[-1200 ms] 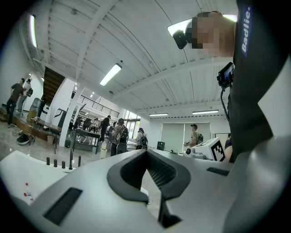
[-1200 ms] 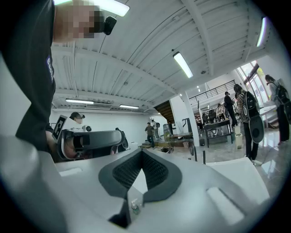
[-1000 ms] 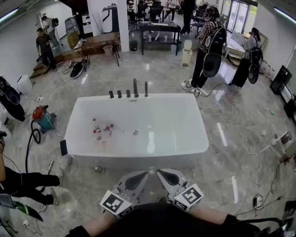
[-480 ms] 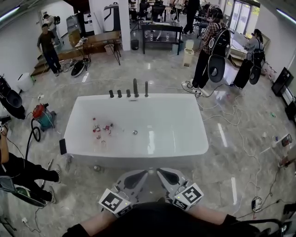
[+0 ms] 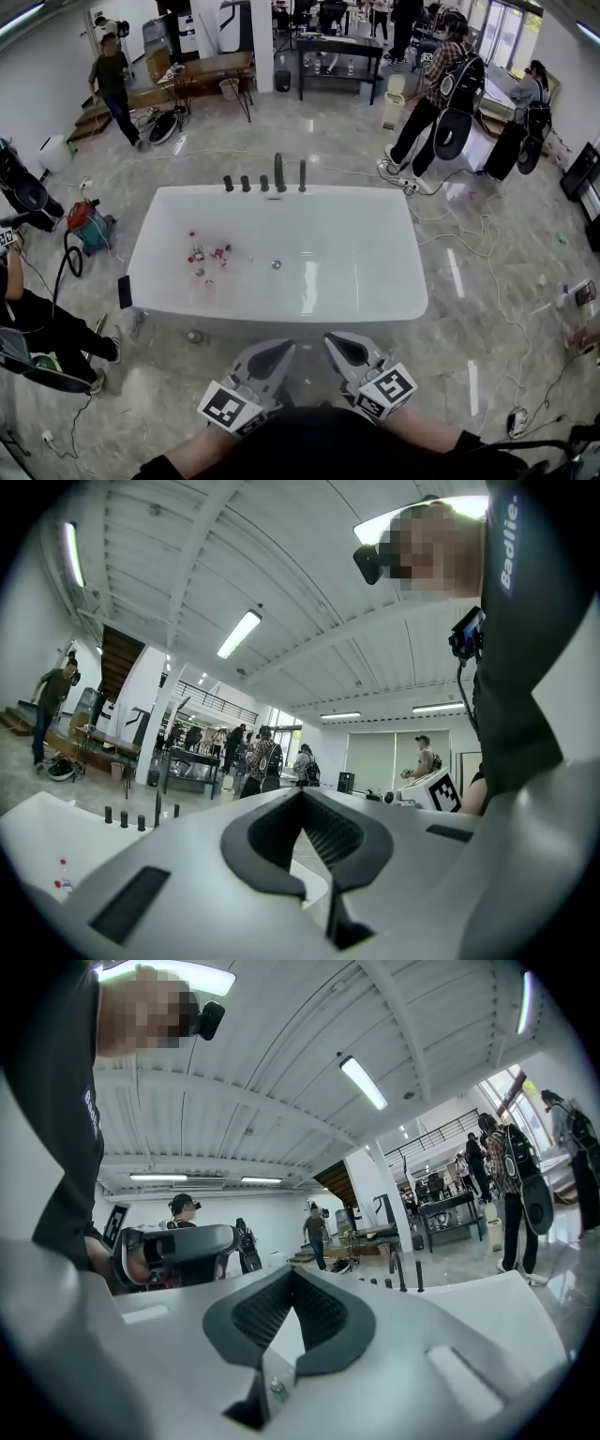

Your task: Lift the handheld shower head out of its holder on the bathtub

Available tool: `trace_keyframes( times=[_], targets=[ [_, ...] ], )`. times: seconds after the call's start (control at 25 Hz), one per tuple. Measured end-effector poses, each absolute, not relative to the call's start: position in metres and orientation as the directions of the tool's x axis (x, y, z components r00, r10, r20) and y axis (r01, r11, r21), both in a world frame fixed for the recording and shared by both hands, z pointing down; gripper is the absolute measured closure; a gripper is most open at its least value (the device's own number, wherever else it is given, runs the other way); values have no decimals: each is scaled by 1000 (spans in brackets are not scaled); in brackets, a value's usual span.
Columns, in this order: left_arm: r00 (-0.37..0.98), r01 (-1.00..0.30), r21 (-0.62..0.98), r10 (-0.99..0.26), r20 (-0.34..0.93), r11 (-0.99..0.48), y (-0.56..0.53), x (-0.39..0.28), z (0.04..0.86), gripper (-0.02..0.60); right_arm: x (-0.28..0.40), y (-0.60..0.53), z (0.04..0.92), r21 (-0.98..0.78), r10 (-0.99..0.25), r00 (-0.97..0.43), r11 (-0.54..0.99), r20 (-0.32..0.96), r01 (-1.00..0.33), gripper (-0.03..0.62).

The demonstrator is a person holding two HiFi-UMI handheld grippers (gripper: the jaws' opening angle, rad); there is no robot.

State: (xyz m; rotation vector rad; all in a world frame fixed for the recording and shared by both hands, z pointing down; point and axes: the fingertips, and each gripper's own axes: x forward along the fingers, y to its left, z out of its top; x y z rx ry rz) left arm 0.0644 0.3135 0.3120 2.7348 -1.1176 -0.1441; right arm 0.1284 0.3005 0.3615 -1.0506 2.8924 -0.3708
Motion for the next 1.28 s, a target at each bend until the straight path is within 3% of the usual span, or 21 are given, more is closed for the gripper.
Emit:
trace_keyframes(
  times=[0.8, 1.28],
  targets=[
    [822, -556, 189, -570, -25, -810, 51, -38, 332, 581, 26, 33, 376, -197, -747, -661, 639, 70, -743, 592],
    [762, -631, 219, -647, -3, -744, -28, 1, 343, 581, 78, -97, 410, -163, -742, -662, 645, 101, -747, 589]
  ],
)
